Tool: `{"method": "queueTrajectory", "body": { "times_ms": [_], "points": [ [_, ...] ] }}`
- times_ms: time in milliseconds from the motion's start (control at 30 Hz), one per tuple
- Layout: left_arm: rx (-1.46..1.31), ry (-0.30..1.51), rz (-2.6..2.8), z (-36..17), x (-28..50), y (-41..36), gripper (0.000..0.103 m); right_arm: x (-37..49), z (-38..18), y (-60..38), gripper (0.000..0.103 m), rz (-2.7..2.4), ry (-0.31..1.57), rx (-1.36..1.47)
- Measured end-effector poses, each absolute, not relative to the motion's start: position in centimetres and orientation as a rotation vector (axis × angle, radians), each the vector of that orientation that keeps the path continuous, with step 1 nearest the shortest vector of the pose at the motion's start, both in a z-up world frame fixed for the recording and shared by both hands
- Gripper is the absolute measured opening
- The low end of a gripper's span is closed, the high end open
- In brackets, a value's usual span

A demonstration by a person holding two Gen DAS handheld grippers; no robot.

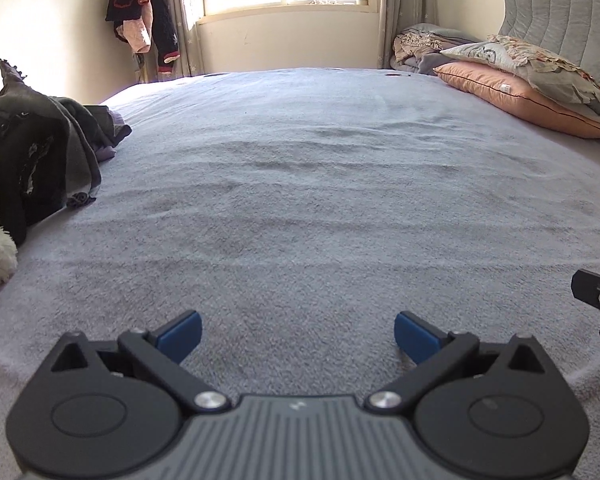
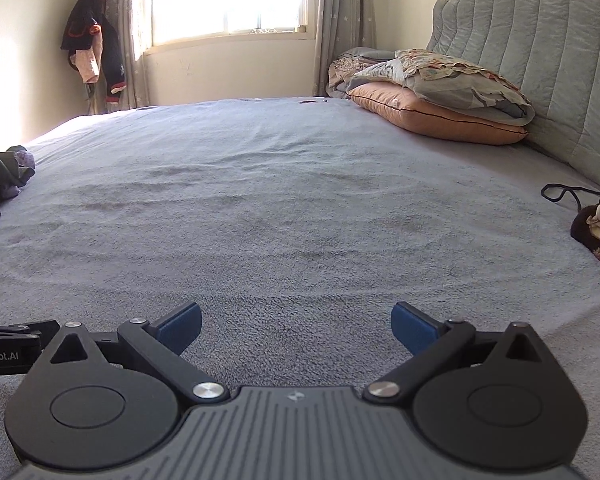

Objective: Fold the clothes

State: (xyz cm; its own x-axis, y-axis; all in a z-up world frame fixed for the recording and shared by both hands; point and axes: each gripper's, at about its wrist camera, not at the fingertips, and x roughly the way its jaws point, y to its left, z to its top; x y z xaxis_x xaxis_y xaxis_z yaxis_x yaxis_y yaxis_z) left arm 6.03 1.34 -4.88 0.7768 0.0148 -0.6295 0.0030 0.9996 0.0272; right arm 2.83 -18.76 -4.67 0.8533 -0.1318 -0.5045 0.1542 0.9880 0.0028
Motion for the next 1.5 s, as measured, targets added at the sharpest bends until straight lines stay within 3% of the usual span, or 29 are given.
{"method": "queueTrajectory", "body": {
  "times_ms": [200,1500],
  "points": [
    [0.007,0.63,-0.006,-6.5,6.9,2.2,0.103,3.9,-7.0,-18.5,0.103,-0.162,0.599,0.019],
    [-0.02,0.636,-0.013,-7.1,7.0,2.6,0.103,4.1,-7.6,-19.2,0.103,-0.145,0.612,0.053]
  ]
}}
